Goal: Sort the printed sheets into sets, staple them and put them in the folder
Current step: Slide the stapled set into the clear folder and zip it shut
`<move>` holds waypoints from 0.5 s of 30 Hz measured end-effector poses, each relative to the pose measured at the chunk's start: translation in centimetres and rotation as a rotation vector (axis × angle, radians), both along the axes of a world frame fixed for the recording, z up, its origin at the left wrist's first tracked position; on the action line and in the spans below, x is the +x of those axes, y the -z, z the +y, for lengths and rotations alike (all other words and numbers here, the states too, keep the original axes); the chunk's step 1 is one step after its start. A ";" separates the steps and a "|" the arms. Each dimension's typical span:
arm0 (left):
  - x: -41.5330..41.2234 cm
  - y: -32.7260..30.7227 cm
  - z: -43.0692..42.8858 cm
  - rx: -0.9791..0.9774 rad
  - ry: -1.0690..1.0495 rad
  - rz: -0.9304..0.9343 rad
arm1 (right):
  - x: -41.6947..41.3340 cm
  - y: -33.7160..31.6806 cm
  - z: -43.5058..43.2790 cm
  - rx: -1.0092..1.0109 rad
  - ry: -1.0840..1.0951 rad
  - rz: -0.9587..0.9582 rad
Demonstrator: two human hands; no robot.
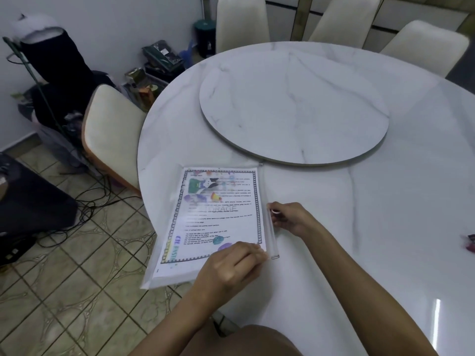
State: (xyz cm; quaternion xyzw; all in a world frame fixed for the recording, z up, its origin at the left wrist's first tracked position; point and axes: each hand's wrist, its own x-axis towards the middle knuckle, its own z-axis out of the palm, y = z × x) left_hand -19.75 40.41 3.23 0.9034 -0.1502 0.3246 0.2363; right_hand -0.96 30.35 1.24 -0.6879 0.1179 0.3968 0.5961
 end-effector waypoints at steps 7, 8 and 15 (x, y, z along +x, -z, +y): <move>-1.1 -2.1 0.7 -0.032 -0.002 -0.009 | 2.4 -0.2 1.7 -0.024 0.020 -0.061; -1.3 -2.4 0.8 -0.038 -0.002 -0.007 | 2.8 -0.2 1.9 -0.025 0.023 -0.064; -3.0 -3.5 1.3 -0.057 0.007 0.002 | 4.6 0.4 3.2 -0.035 0.071 -0.079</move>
